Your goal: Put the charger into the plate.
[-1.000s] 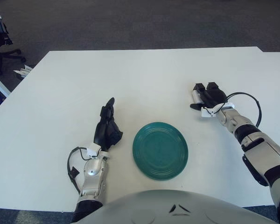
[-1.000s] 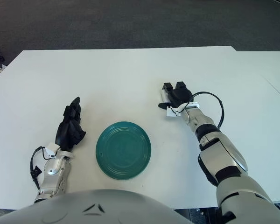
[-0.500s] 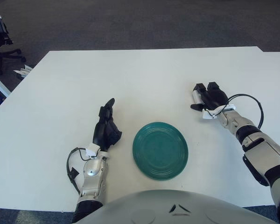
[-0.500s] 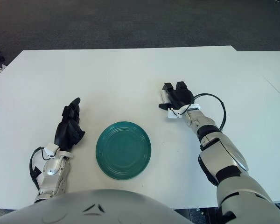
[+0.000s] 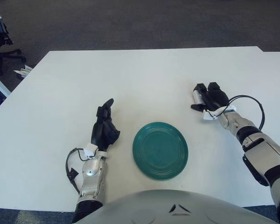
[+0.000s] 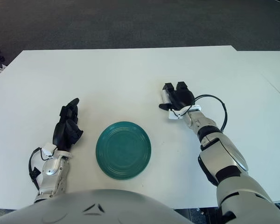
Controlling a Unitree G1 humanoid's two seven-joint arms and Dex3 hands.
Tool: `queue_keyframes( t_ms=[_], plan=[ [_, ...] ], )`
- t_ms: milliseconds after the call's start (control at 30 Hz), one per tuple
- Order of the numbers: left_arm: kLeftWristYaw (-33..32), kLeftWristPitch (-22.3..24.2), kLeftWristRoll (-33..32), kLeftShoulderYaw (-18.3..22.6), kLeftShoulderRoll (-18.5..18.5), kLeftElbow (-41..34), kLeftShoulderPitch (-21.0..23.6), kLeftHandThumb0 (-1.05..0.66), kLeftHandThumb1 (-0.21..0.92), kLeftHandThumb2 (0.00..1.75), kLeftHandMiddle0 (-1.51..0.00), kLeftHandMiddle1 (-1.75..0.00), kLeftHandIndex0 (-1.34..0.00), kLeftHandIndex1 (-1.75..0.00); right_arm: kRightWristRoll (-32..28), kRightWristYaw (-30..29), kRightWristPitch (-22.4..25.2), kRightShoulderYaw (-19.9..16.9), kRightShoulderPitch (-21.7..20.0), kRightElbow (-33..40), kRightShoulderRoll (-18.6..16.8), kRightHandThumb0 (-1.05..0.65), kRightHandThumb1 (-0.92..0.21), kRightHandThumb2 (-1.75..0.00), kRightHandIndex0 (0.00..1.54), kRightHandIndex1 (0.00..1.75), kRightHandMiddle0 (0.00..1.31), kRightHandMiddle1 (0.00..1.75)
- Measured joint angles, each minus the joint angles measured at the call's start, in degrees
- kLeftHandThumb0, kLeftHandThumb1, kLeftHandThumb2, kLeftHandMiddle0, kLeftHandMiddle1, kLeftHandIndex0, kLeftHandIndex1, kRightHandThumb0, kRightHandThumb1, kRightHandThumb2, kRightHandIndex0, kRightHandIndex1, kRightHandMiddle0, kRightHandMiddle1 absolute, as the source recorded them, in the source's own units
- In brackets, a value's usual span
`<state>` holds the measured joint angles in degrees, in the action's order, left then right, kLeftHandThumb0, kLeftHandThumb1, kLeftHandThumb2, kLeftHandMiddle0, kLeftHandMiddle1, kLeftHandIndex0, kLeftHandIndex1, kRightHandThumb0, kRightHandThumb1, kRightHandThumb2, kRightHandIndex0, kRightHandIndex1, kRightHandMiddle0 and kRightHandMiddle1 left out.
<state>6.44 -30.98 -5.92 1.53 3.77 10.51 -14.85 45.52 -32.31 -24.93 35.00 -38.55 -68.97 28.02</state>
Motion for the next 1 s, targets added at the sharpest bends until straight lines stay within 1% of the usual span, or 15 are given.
queue_keyframes(
  t_ms=[100, 200, 300, 367, 533, 700, 867, 933, 1000],
  plan=[
    [0.0, 0.0, 0.0, 0.0, 0.0, 0.0, 0.0, -1.05, 0.92, 1.12, -0.14, -0.03, -0.26, -0.93, -0.1, 1.6, -0.6, -0.5, -0.5, 1.2, 0.3, -0.47, -0.88, -0.78, 1.10, 1.75, 0.92, 1.75],
    [0.0, -0.1, 0.0, 0.0, 0.0, -0.1, -0.1, -1.05, 0.92, 1.12, -0.13, -0.02, -0.26, -0.93, -1.2, 3.0, -1.2, -2.1, -0.6, 2.5, 0.3, -0.46, -0.86, -0.80, 1.13, 1.75, 0.93, 1.75],
    [0.0, -0.2, 0.1, 0.0, 0.0, -0.2, -0.1, -1.05, 0.92, 1.12, -0.12, -0.01, -0.24, -0.93, -2.6, 4.2, -1.4, -4.2, -0.6, 4.4, 0.5, -0.45, -0.83, -0.82, 1.15, 1.75, 0.94, 1.75],
    [0.0, -0.2, 0.2, 0.0, 0.0, -0.2, -0.1, -1.05, 0.92, 1.12, -0.11, -0.01, -0.23, -0.92, -4.1, 5.6, -1.3, -6.2, -0.6, 7.3, 1.2, -0.45, -0.82, -0.83, 1.15, 1.75, 0.93, 1.75],
    [-0.1, 0.0, 0.3, 0.0, 0.1, -0.3, -0.1, -1.05, 0.92, 1.13, -0.09, 0.00, -0.22, -0.91, -6.3, 7.5, -0.2, -10.7, -0.7, 16.8, 3.7, -0.45, -0.80, -0.85, 1.15, 1.75, 0.93, 1.75],
    [-0.6, 0.1, 0.9, 0.0, 0.1, -0.5, -0.1, -1.05, 0.92, 1.13, -0.10, -0.01, -0.25, -0.93, -6.6, 9.6, 3.6, -14.2, 0.3, 28.4, 5.3, -0.46, -0.79, -0.86, 1.14, 1.75, 0.93, 1.75],
    [-1.2, 0.6, 1.7, -0.1, 0.1, -0.4, -0.1, -1.05, 0.92, 1.11, -0.12, -0.01, -0.29, -0.98, -6.6, 13.0, 8.2, -16.7, 4.0, 40.9, 5.2, -0.47, -0.80, -0.86, 1.15, 1.75, 0.94, 1.75],
    [-1.4, 0.8, 1.9, -0.2, 0.2, -0.3, 0.0, -1.05, 0.92, 1.11, -0.15, -0.01, -0.31, -1.06, -6.2, 14.7, 10.5, -17.3, 6.0, 45.6, 4.8, -0.48, -0.81, -0.85, 1.18, 1.75, 0.96, 1.75],
    [-1.6, 0.8, 1.9, -0.2, 0.2, -0.2, 0.0, -1.05, 0.92, 1.10, -0.16, -0.01, -0.33, -1.09, -5.8, 15.8, 12.0, -17.3, 7.5, 48.5, 4.5, -0.48, -0.81, -0.85, 1.19, 1.75, 0.97, 1.75]
  ],
)
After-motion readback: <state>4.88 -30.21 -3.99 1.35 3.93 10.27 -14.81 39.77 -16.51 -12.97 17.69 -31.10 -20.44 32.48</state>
